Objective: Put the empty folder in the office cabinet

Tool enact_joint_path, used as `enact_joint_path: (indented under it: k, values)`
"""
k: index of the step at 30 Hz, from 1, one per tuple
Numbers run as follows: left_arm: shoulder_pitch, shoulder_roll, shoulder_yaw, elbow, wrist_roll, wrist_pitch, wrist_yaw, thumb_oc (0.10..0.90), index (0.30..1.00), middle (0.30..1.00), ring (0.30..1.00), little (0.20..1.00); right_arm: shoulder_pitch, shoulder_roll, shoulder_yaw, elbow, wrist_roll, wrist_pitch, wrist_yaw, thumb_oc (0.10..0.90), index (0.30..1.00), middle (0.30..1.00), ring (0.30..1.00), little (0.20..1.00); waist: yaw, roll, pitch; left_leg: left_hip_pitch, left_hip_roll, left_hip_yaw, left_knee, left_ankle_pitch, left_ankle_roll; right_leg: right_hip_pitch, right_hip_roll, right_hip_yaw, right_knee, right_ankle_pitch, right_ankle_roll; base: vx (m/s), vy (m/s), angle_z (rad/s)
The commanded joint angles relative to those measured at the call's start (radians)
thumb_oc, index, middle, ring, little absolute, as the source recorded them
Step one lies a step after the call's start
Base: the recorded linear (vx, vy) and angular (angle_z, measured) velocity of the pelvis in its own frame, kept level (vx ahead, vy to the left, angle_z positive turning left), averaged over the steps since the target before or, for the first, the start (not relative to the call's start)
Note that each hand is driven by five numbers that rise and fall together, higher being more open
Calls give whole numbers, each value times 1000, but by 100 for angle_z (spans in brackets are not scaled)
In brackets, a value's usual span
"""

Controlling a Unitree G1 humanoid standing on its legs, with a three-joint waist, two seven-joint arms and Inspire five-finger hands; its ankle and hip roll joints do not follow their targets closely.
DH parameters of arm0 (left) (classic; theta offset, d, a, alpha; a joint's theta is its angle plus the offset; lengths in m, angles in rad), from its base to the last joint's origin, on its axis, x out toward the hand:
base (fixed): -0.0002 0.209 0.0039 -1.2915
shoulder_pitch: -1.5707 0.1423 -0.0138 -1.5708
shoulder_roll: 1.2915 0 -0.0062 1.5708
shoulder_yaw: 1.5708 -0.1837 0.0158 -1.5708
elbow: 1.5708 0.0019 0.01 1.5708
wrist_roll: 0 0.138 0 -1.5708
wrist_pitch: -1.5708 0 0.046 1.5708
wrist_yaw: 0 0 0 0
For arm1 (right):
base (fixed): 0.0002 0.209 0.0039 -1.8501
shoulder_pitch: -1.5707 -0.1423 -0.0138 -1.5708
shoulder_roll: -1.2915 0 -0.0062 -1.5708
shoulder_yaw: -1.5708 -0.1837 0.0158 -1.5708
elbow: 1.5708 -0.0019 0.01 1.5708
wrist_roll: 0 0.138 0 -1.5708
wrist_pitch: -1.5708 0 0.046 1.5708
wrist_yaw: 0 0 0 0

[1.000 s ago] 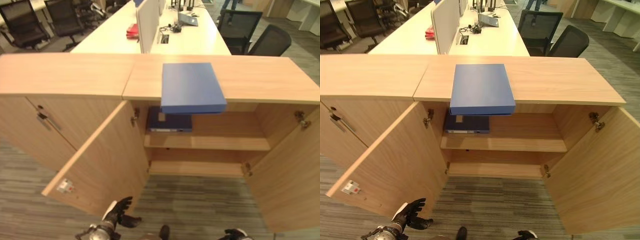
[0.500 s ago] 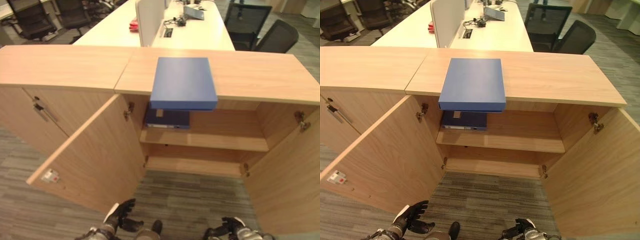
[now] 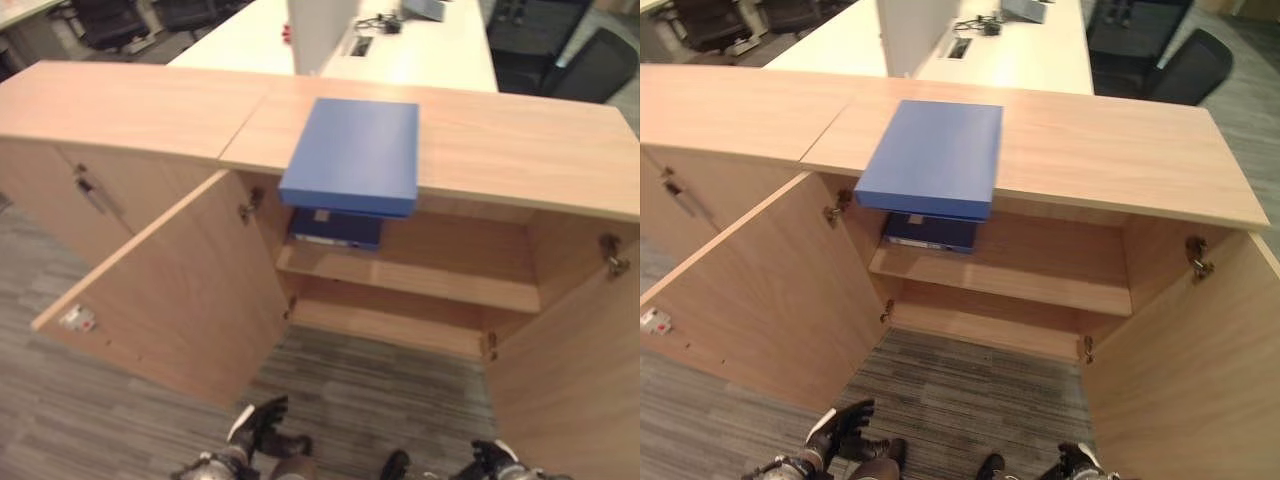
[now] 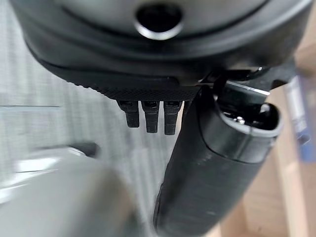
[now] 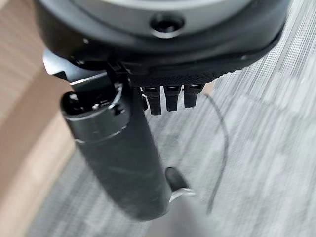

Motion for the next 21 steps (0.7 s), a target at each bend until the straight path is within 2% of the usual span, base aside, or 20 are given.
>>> enact_joint_path:
  k: [1,6,10,12,13,16,17,18,20,21]
  values:
    - [-16,32,81,-129,-127,-57,8,800,900,900,900,900,-18,9,42,8,31,-11,-6,800,900,900,900,900,26,-40,11,-34,-47,4,-5,-20,-6,179,28,21,-175,34,84,63,-25,-25]
    - [11,15,137,-188,-219,-65,41,800,900,900,900,900,10,41,24,-2,74,-20,-21,800,900,900,900,900,20,-41,-18,11,-18,-13,-111,37,-11,195,56,30,-222,45,81,46,2,-15]
    - [47,16,232,-356,-173,-99,100,800,900,900,900,900,25,64,-8,21,95,-23,-36,800,900,900,900,900,32,-41,-34,55,-7,-23,-155,42,-9,215,71,30,-259,60,87,12,4,-7]
    - [81,24,309,-486,-76,-123,148,800,900,900,900,900,41,76,-20,32,93,-23,-44,800,900,900,900,900,41,-43,-38,74,-6,-18,-160,34,-7,225,72,33,-275,69,91,47,8,0]
    - [104,42,385,-558,69,-138,225,800,900,900,900,900,59,95,-19,33,89,-24,-49,800,900,900,900,900,52,-48,-43,93,-2,-13,-166,19,-10,242,76,36,-287,66,92,31,13,-4]
    - [115,40,435,-596,139,-141,272,800,900,900,900,900,73,108,-15,30,88,-27,-50,800,900,900,900,900,54,-55,-48,96,-3,-12,-169,21,-9,247,75,35,-293,70,93,46,-11,-1]
    - [108,42,547,-671,319,-140,422,800,900,900,900,900,95,137,-12,28,94,-35,-62,800,900,900,900,900,65,-66,-55,114,6,-7,-172,8,-16,268,80,37,-304,63,95,33,-10,1]
    - [109,41,548,-674,322,-138,422,800,900,900,900,900,94,138,-12,28,94,-35,-62,800,900,900,900,900,64,-68,-55,111,3,-7,-174,16,-15,265,77,36,-305,69,96,60,-23,0]
    - [81,40,637,-763,444,-137,562,800,900,900,900,900,102,161,2,37,93,-43,-75,800,900,900,900,900,70,-78,-64,125,10,-4,-175,3,-20,279,81,40,-314,64,99,35,-15,-1]
    - [82,38,639,-767,445,-135,562,800,900,900,900,900,100,161,2,37,93,-43,-76,800,900,900,900,900,68,-79,-63,122,7,-4,-176,11,-19,277,78,39,-314,70,99,47,-22,0]
